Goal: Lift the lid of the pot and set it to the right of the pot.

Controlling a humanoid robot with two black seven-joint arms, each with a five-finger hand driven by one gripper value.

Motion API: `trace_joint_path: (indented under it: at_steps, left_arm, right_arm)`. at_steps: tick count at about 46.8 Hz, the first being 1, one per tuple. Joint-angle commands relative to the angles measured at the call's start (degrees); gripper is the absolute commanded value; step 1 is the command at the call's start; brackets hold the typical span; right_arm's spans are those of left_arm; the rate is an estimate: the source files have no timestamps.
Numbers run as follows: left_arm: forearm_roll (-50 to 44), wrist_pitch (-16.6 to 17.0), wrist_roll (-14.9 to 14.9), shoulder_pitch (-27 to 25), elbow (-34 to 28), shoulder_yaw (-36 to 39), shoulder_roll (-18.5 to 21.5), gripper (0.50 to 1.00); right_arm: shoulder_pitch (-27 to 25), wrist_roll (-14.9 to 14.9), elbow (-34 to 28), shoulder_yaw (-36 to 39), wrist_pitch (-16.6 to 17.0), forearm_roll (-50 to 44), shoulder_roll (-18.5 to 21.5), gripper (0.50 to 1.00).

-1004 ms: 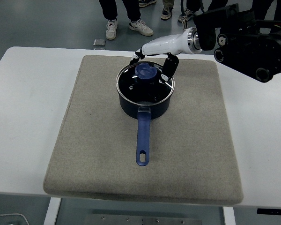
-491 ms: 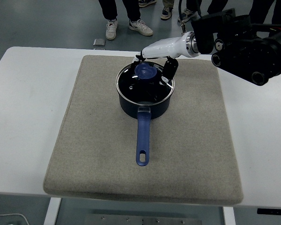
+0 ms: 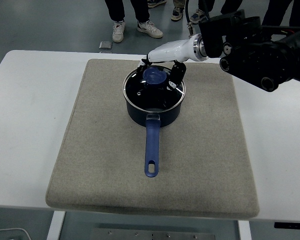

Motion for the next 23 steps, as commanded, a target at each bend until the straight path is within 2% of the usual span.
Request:
trace_joint_path:
  at_steps: [1,6,13,18,23]
  left_arm:
    - [0.01,-0.07,0.07,0.0,0.0,0.04,0.0,1.0]
    - [0.01,0.02,0.07,0.0,0.0,-0.04,0.0,1.0]
    - [0.01,0.02,0.07,0.0,0.0,-0.04,0.0,1.0]
    - [0.01,0.02,-0.02,0.0,0.0,0.04,0.0,1.0]
    - [0.01,0.02,-0.02,0.0,0.0,0.04,0.0,1.0]
  right_arm:
    - [-0.01,0.01,-0.13,-0.05,0.09,0.0,0.07,0.844]
    - [-0.01,0.01,-0.13,-0.14,0.09,0.0,0.07,0.801]
    - [0.07,0.01,-0.13,-1.11,0.0,0.0,0.07,0.795]
    - [0.16,0.01,-0.13,-1.11,0.09,0.0,0.07,0.766]
    - [0.25,0.01,-0.13,-1.19,0.09,0.0,0.07,0.758]
